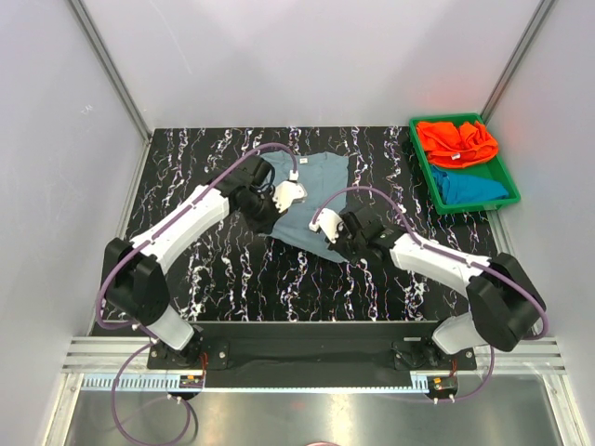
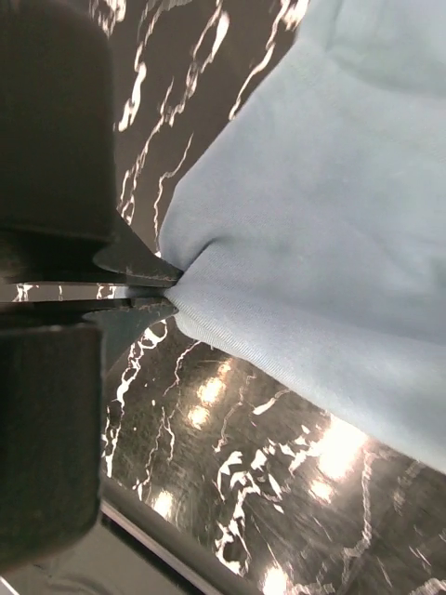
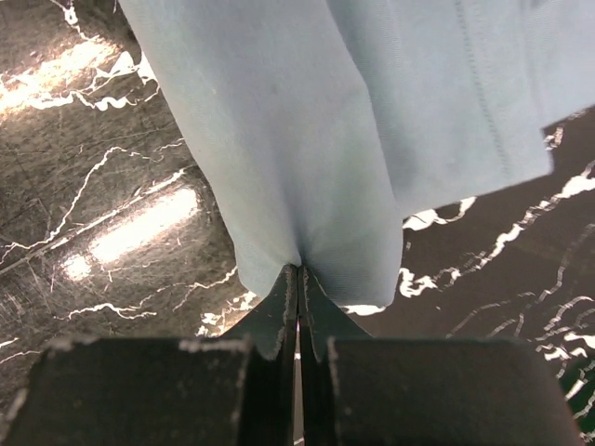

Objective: Fold and stack the t-shirts
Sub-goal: Fold the tshirt

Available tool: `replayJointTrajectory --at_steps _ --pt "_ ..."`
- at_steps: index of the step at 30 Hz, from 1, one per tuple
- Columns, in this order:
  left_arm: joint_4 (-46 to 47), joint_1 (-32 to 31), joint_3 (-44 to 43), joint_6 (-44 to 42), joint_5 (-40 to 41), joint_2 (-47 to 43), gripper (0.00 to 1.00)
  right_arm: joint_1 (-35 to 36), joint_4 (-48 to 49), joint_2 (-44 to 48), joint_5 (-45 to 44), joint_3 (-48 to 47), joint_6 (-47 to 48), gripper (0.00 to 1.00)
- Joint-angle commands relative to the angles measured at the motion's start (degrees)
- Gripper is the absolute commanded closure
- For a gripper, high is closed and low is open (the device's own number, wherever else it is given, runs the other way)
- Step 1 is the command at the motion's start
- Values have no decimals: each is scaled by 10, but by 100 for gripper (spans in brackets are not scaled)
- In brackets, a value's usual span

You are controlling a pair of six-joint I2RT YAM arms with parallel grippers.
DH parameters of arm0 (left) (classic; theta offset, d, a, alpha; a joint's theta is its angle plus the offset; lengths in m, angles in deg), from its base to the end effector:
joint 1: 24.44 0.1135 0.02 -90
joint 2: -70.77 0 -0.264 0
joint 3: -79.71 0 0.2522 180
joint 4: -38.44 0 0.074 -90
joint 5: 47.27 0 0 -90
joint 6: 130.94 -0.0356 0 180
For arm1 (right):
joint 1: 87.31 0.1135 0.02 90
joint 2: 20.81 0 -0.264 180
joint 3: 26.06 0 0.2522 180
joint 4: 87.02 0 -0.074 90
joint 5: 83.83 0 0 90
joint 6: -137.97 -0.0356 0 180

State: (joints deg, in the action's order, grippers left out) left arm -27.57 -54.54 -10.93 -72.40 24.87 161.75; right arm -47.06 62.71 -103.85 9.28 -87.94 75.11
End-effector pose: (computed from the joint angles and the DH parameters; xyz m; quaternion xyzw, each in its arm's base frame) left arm 0.2714 -0.1699 0.2771 0.5221 0.8144 -0.1495 0.2042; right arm 0.2212 0.1898 0.1989 -0.5309 0.7801 0.0631 0.3251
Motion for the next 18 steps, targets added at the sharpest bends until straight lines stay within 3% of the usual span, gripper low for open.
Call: replayJointTrajectory --at_steps 1,9,18 --pt "-61 -13 -51 5 -17 3 100 -11 -13 32 3 -36 -6 100" --pt "-57 -18 -54 4 0 7 100 -25 -34 73 -1 -110 16 100" --pt "0 16 -49 14 28 24 100 -32 -13 64 -8 -121 25 100"
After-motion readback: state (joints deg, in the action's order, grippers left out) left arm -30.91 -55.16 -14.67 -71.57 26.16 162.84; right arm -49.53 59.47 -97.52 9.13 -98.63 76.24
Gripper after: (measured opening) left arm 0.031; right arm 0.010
